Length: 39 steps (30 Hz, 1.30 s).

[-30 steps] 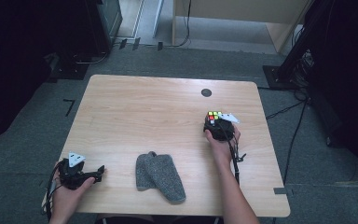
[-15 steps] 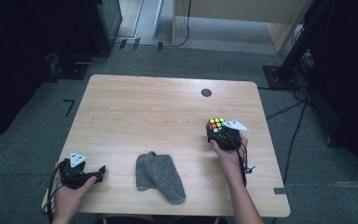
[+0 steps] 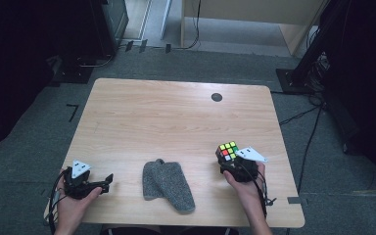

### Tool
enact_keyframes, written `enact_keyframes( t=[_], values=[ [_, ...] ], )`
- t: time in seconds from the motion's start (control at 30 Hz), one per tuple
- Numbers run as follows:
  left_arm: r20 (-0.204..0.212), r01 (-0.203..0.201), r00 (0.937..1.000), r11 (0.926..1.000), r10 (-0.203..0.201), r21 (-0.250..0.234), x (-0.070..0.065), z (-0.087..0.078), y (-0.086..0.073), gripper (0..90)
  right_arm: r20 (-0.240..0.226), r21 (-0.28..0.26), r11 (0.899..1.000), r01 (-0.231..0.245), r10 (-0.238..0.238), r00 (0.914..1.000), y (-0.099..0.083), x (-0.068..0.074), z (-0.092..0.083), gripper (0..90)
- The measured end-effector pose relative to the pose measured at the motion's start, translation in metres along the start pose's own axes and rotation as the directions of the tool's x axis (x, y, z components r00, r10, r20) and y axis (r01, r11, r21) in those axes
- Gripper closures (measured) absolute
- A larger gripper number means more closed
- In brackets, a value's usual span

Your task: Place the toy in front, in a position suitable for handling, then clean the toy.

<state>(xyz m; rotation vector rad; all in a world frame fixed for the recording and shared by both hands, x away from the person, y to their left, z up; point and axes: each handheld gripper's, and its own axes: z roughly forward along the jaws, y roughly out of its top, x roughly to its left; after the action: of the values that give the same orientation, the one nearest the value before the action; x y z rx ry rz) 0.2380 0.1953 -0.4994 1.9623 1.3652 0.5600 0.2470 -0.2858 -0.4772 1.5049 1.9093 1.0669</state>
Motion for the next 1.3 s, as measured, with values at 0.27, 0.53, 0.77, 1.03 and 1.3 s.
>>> enact_keyframes(
  t=[0.27, 0.53, 0.77, 1.03, 1.3],
  values=[
    [0.148, -0.019, 0.9887, 0.9996, 0.022, -0.022, -0.037, -0.006, 0.02, 0.2, -0.035, 0.017, 1.0, -0.009, 0.009, 0.9994, -0.013, 0.018, -0.024, 34.1],
    [0.293, -0.135, 0.9455, 0.9897, 0.143, -0.047, -0.086, 0.004, 0.056, 0.4, -0.019, -0.026, 1.0, -0.005, 0.004, 0.9998, -0.014, 0.042, -0.038, 34.1],
    [0.348, -0.178, 0.9197, 0.983, 0.182, -0.045, -0.122, 0.018, 0.069, 5.4, -0.047, -0.005, 0.998, 0.06, -0.06, 0.9971, -0.024, 0.047, -0.039, 34.1],
    [0.329, -0.343, 0.8875, 0.9394, 0.323, 0.004, -0.162, 0.032, 0.048, 5.4, -0.106, 0.004, 1.0, 0.023, -0.022, 0.9942, -0.038, 0.045, -0.03, 34.1],
    [0.3, -0.333, 0.9072, 0.9393, 0.295, 0.082, -0.165, 0.051, 0.043, 7.3, -0.143, 0.001, 0.994, 0.106, -0.105, 0.9841, -0.041, 0.059, -0.026, 34.1]
  ],
)
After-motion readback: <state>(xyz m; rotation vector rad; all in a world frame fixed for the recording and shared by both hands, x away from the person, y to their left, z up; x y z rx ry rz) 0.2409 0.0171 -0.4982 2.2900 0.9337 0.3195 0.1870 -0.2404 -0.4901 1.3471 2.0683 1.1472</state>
